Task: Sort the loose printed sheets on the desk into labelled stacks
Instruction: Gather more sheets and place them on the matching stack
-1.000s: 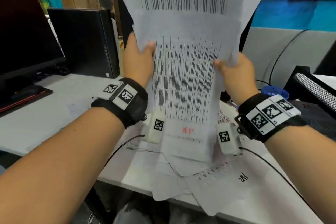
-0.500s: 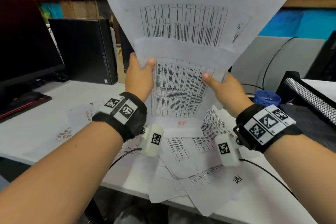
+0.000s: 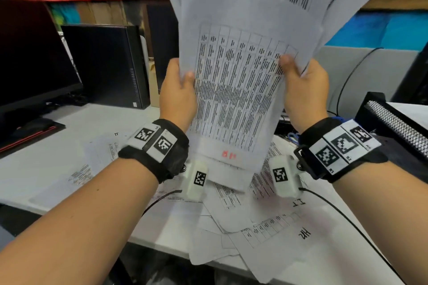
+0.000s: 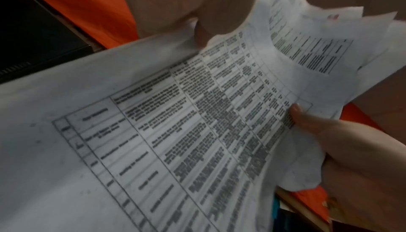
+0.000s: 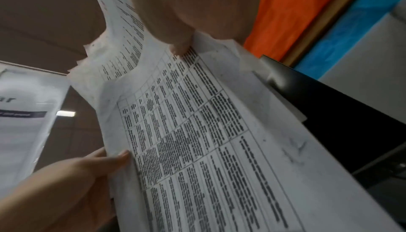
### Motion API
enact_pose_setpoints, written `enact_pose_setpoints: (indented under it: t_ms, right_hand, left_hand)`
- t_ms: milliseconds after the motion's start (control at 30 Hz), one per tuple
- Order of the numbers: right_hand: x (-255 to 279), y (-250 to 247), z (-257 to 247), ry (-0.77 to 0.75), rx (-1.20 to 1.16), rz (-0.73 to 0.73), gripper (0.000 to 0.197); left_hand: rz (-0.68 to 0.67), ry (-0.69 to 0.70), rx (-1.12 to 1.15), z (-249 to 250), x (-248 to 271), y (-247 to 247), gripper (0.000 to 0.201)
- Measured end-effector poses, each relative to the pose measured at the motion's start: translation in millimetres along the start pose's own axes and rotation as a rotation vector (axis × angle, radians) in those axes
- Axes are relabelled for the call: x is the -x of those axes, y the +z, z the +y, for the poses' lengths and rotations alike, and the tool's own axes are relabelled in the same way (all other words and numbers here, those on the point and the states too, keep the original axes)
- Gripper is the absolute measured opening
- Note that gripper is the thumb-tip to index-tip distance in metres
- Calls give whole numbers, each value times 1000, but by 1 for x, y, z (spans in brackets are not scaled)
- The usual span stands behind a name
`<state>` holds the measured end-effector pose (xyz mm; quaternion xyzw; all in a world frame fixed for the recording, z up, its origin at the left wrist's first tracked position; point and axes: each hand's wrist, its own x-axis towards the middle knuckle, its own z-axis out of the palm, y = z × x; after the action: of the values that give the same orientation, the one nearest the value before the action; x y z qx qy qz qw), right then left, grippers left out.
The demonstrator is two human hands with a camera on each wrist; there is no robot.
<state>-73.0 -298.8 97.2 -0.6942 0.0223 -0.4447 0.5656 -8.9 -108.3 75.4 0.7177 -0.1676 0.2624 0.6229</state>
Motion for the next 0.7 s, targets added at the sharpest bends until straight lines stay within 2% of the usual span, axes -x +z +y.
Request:
enact_pose_setpoints:
  t_ms: [133, 267, 400, 467, 600, 700]
  right_hand:
    - [8, 4, -6, -92, 31, 8, 9]
    - [16, 9, 3, -92, 95, -49, 21]
    - [23, 12, 24, 42, 190, -136, 33]
    - [26, 12, 36, 132, 166, -188, 36]
    - [26, 13, 57, 243, 62, -281, 50]
    - [24, 16, 63, 261, 28, -297, 49]
  left_hand:
    - [85, 72, 3, 6, 5, 4, 25]
    - [39, 72, -30, -2, 22, 12, 32]
    - [5, -95, -21, -22, 33, 13, 34]
    - [-20, -166, 12, -32, 32, 11, 39]
    - [-30, -222, 33, -44, 20, 4, 48]
    - [-42, -234, 46, -46, 12, 3, 45]
